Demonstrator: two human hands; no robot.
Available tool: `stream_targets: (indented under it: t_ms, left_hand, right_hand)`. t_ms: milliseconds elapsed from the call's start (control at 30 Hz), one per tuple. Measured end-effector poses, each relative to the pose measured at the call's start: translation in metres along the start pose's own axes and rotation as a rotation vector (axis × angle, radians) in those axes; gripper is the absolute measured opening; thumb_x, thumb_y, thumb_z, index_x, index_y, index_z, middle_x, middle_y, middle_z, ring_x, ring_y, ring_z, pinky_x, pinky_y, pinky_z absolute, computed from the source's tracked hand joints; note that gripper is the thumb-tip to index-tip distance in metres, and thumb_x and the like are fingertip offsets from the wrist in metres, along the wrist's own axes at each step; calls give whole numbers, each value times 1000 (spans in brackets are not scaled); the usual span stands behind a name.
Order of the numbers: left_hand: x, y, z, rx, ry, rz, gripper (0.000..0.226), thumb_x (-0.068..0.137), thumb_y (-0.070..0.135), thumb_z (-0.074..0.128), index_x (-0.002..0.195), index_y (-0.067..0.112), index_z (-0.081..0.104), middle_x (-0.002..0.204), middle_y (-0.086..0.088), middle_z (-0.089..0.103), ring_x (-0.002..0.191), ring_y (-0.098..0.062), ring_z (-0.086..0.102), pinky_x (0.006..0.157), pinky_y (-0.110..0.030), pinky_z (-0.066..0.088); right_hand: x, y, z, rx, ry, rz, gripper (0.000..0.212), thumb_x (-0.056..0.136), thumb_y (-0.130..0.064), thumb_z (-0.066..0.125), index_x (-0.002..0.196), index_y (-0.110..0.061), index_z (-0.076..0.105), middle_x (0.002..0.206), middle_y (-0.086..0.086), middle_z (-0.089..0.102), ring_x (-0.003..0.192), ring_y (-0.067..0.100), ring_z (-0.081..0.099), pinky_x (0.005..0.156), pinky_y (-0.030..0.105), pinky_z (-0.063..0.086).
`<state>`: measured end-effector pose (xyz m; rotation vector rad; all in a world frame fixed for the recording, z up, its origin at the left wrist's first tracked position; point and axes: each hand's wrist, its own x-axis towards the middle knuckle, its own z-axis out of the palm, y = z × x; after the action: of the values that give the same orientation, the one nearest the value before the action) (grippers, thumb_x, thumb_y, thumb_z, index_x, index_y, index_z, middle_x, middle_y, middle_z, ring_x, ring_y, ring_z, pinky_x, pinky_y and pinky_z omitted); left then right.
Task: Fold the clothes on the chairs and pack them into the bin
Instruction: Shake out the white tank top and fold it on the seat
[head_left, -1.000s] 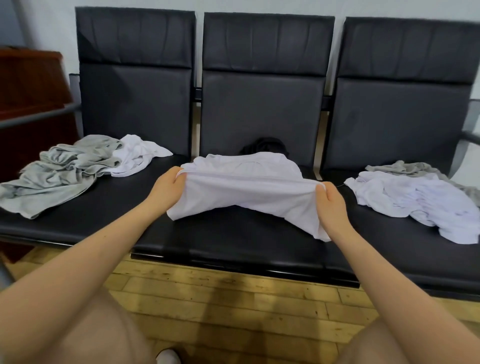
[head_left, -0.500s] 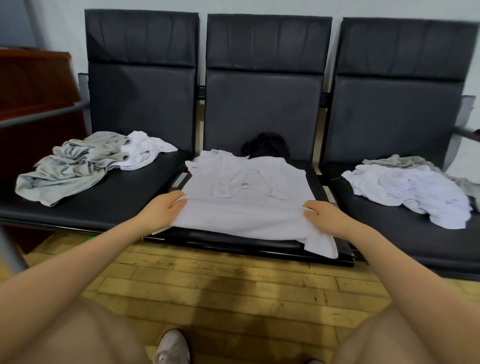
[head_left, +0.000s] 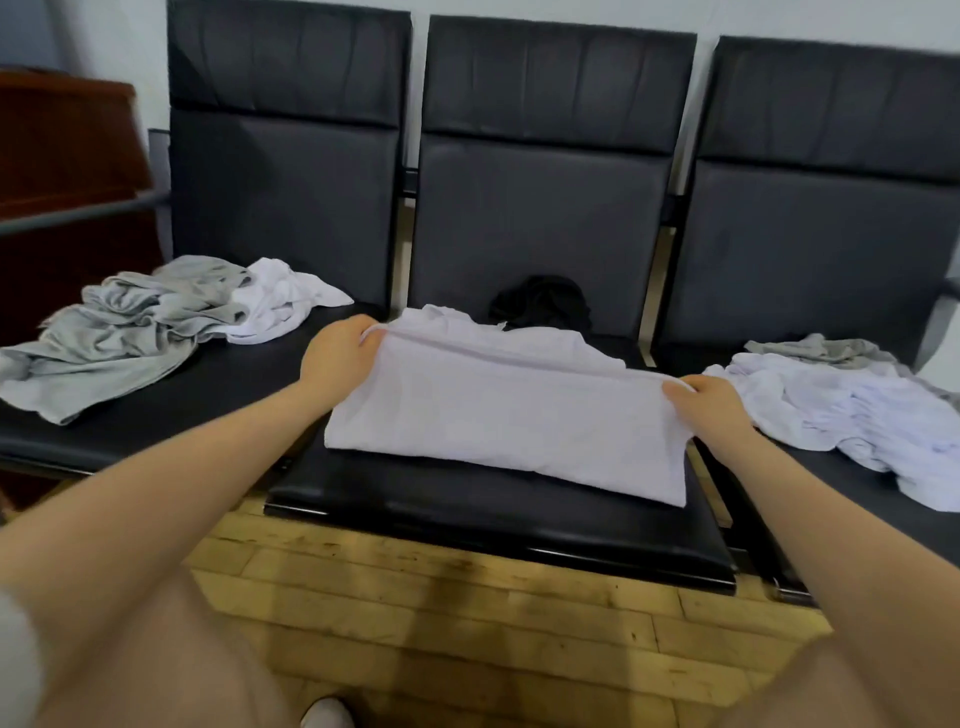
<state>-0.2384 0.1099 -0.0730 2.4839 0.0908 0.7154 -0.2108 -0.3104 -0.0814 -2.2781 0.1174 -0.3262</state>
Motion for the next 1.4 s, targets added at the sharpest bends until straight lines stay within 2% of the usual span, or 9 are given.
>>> stream_targets:
  t_ms: [100,200,333,467,700,933,1033,1200,1400]
  left_hand:
    - [30,0,13,167,-34,39,37,101,33,37,93,8,62,87,-8,64,81,-27,59,71,-39,47]
    - [57,-6,27,309,-89,74,35,102,33,35,85,10,56,81,-8,60,75,-27,57,69,-40,47]
    - [94,-23,54,320,-119,27,27,100,25,40,85,10,56,80,-6,57,76,-26,56,67,-35,42]
    - [125,-44,85,224,-107,-41,31,97,26,45,71,11,52,75,-8,58,72,-26,54,61,-32,36]
    - [144,-73,136,-32,21,-274,29,97,27,42,95,9,65,89,-5,63,80,-24,54,71,-33,41]
    - [132,-80,133,-451,27,-398,28,92,38,52,102,15,66,91,7,60,86,-14,54,71,-25,40]
    - [123,-80,125,-266,-75,-288,28,87,19,61,115,15,62,100,2,61,91,-17,56,76,-25,42]
    - [121,-57,109,-74,259,-328,28,90,15,54,117,12,60,113,-14,60,107,-30,53,85,-39,43]
    - [108,7,105,-23,215,-275,27,88,18,55,115,14,58,120,-15,50,113,-33,45,87,-43,44]
  right_hand:
    - [30,-8,8,26,20,49,31,92,-19,53,87,9,65,75,12,52,74,25,45,70,33,38]
    - [63,-15,19,10,51,18,33,92,-17,52,62,-3,55,62,7,44,64,22,39,58,29,32]
    - [108,-14,39,-14,50,-9,30,92,-16,50,63,-8,51,63,9,44,64,22,40,57,30,30]
    - [146,-3,69,45,45,-2,20,95,-20,52,82,-11,64,81,10,62,78,23,56,73,33,45]
    - [168,29,117,184,138,173,12,89,-19,57,94,-14,67,101,12,67,88,26,59,78,35,46]
    - [157,35,116,170,194,158,42,88,-23,63,127,-9,55,121,9,59,104,24,56,85,30,42]
    - [151,35,110,24,187,249,53,87,-31,63,133,-6,51,133,15,50,115,30,53,93,37,44]
    - [124,31,100,-254,49,312,57,81,-50,67,125,-14,60,133,15,41,127,35,36,95,45,41]
    - [97,12,93,-414,-84,335,57,83,-49,65,123,-9,60,138,14,37,129,34,33,104,44,35]
